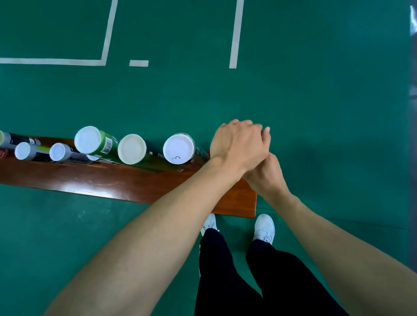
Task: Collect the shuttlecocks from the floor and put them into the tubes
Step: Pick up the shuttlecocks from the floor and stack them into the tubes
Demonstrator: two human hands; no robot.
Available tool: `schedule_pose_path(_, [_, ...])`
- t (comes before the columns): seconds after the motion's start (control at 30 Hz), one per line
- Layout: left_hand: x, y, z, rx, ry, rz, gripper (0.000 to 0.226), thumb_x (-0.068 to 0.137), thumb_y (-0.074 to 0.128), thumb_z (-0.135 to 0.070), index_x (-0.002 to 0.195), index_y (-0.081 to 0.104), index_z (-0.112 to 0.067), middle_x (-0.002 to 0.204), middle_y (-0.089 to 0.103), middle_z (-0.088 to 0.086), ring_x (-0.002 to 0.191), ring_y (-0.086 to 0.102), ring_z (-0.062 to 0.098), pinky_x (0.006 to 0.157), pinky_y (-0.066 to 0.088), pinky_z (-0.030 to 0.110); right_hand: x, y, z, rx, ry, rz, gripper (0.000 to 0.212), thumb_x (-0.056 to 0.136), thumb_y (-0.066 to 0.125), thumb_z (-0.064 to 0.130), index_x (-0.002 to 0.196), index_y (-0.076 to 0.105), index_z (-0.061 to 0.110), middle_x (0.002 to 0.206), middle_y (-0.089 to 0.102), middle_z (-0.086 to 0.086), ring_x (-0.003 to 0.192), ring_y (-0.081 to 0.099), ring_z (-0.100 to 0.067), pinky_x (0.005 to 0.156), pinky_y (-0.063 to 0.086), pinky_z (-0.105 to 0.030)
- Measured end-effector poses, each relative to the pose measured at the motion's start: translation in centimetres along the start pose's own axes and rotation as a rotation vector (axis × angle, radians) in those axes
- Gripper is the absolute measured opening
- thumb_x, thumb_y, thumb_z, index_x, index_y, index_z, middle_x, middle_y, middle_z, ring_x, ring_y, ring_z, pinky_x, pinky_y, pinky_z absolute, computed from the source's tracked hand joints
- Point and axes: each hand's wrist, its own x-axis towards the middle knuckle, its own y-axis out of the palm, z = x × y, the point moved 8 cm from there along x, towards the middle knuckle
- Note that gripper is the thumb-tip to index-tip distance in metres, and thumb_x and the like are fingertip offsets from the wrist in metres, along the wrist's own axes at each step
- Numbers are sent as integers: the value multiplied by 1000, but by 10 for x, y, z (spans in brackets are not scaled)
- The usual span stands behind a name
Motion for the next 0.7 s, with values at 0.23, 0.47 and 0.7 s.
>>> schedule_pose_path(0.23, [2, 4, 8, 14, -25, -13, 46, 100, 36, -39, 79, 73, -20, 88, 68, 0, 78, 62, 25, 63, 37, 34, 1, 5, 3, 43, 18, 27, 36, 69, 53, 47, 87, 60, 17, 72, 61, 8, 59, 49, -9, 57, 39, -28])
schedule_pose_path(0.47, [4, 7, 6, -20, 127, -15, 49, 99, 34, -39, 91, 79, -21, 98, 71, -4, 92, 64, 22, 86, 47, 36, 4, 3, -3, -4, 82, 46, 42, 72, 65, 37, 103, 68, 9, 85, 71, 1, 72, 62, -20, 62, 45, -31])
schedule_pose_path(0.7, [7, 13, -2, -57, 222, -26, 41, 100, 38, -34, 99, 77, -20, 106, 72, -6, 106, 64, 17, 118, 31, 43, 2, -2, -11, -16, 131, 6, 41, 63, 60, 55, 84, 62, 20, 72, 64, 8, 58, 52, -9, 57, 39, -26])
